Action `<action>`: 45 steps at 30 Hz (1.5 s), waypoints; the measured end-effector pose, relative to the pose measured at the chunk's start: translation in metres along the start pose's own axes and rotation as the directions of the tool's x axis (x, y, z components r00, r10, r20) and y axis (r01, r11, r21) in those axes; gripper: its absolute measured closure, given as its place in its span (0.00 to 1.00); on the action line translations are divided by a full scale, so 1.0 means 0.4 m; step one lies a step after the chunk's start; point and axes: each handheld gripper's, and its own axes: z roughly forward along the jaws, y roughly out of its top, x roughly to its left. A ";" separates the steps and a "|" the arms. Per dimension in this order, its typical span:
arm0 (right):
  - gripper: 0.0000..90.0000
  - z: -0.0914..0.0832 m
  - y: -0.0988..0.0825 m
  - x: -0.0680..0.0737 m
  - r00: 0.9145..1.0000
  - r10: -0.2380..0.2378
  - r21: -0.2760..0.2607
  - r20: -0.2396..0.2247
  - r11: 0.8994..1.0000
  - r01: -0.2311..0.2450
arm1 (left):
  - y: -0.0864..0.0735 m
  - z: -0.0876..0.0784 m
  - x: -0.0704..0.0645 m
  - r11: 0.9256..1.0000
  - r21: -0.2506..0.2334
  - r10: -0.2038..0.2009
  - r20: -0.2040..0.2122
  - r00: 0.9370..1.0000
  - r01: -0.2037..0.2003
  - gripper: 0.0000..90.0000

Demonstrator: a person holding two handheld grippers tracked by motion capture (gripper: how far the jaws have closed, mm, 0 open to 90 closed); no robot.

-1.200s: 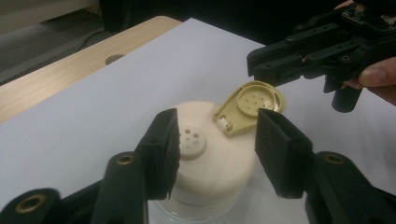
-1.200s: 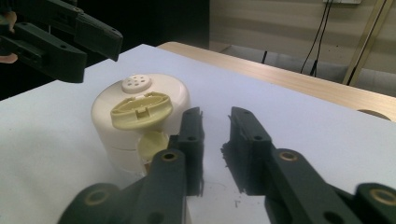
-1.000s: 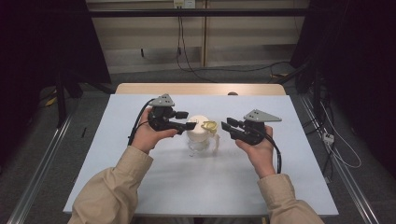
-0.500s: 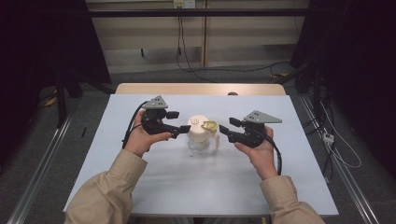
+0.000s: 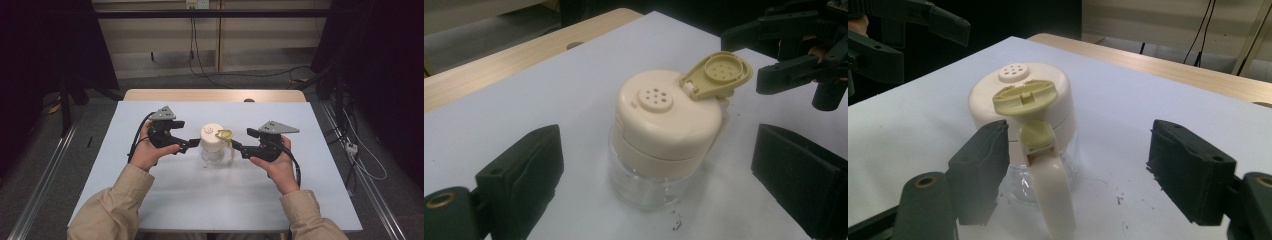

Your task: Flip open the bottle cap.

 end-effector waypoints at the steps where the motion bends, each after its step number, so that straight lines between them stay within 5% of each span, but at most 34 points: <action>1: 0.27 0.000 -0.001 0.001 1.000 -0.001 0.002 0.001 1.000 0.001 | -0.002 -0.001 0.000 1.000 -0.002 -0.006 0.002 1.000 0.006 0.07; 14: 0.21 -0.012 -0.022 0.012 1.000 -0.021 0.035 0.001 0.999 0.021 | -0.040 -0.021 0.004 1.000 -0.013 -0.008 0.014 1.000 0.008 0.07; 45: 0.17 -0.069 -0.110 0.003 0.998 -0.036 0.065 0.045 0.997 0.033 | -0.177 -0.099 0.032 0.998 0.013 -0.054 -0.044 0.998 0.054 0.07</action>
